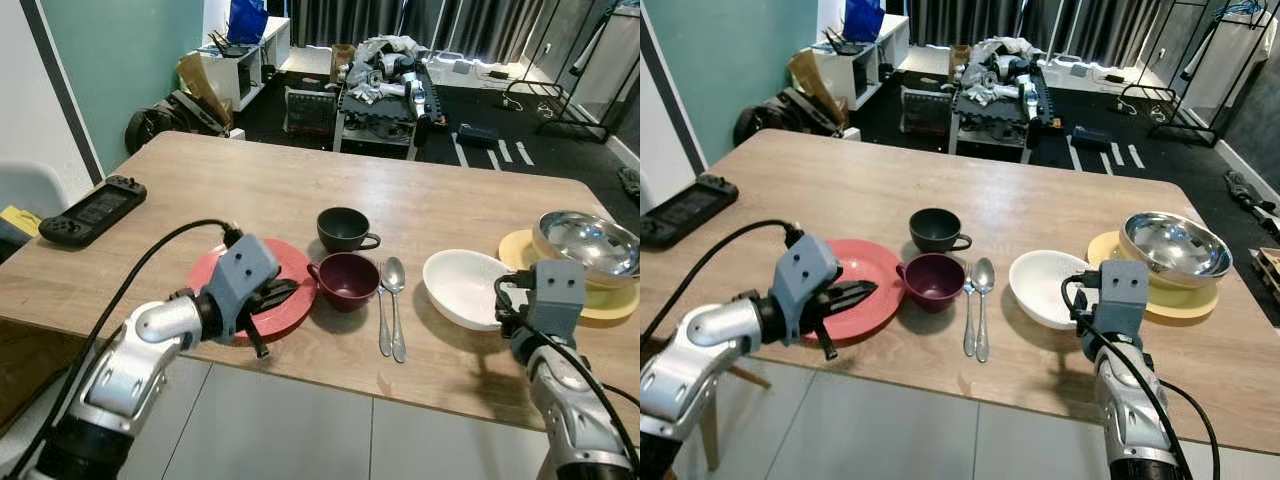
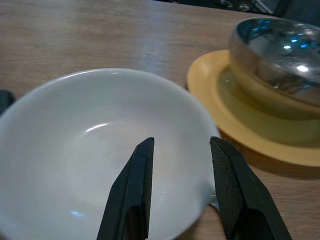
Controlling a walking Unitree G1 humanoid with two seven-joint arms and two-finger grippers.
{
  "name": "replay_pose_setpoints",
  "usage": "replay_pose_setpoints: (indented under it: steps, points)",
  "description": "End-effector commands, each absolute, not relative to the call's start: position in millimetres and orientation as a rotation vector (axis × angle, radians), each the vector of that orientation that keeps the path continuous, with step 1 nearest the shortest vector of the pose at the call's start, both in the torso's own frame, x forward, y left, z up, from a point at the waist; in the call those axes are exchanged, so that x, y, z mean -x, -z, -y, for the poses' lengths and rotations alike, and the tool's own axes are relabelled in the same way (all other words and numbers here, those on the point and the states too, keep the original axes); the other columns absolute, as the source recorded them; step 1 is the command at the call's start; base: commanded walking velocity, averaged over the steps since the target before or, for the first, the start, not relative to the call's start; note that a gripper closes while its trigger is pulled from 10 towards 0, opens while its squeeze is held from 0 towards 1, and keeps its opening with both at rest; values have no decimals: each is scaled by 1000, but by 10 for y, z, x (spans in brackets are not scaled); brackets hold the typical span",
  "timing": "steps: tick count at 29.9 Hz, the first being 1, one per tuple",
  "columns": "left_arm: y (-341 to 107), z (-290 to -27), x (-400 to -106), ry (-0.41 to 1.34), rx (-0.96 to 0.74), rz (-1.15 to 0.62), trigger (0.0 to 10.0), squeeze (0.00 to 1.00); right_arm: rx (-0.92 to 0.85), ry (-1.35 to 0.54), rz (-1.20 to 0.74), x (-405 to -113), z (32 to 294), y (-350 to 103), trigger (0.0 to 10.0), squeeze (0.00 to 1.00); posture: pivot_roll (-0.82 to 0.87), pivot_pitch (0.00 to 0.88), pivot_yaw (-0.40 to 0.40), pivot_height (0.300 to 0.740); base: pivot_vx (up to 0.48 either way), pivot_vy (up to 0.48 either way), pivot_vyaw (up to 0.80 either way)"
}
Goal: Setting the table
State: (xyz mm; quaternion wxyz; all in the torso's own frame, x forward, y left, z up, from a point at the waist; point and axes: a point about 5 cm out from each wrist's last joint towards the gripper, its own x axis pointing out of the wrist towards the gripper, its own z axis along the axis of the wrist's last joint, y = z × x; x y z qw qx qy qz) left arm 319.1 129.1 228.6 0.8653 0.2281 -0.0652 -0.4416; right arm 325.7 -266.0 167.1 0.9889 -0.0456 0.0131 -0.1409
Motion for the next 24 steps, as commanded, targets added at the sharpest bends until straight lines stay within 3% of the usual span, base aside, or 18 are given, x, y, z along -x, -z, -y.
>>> replay_pose_setpoints:
  steps: [1,7,15,20,21,22,23,24]
  points:
    - [-2252,-1251,-3190,1011,-494,117,10000,0,109,342,-86,-3228,2784,-1593,10000,0,112,100,30,740,0,0,0]
    - [-2288,-1157,-3295,1035,-524,127,10000,0,70,415,-143,-3196,2875,-1500,10000,0,109,104,32,740,0,0,0]
    - [-2287,-1081,-3300,1069,-502,136,10000,0,-276,158,-271,-3191,2621,-1267,10000,0,102,120,35,740,0,0,0]
    - [-2258,-1089,-3285,1059,-492,139,10000,0,-389,57,-263,-3211,2468,-1287,10000,0,106,125,35,740,0,0,0]
    - [-2252,-1093,-3287,1055,-489,139,10000,0,-386,65,-259,-3217,2460,-1290,9373,0,107,127,35,740,0,0,0]
    - [-2250,-1096,-3289,1053,-487,139,10000,0,-383,73,-256,-3220,2457,-1292,9373,0,107,127,35,740,0,0,0]
    - [-2242,-1100,-3289,1047,-485,139,10000,0,-402,74,-252,-3227,2441,-1288,4392,0,110,128,35,740,0,0,0]
    - [-2233,-1103,-3288,1040,-483,140,10000,0,-416,74,-247,-3232,2430,-1287,3451,0,112,128,35,740,0,0,0]
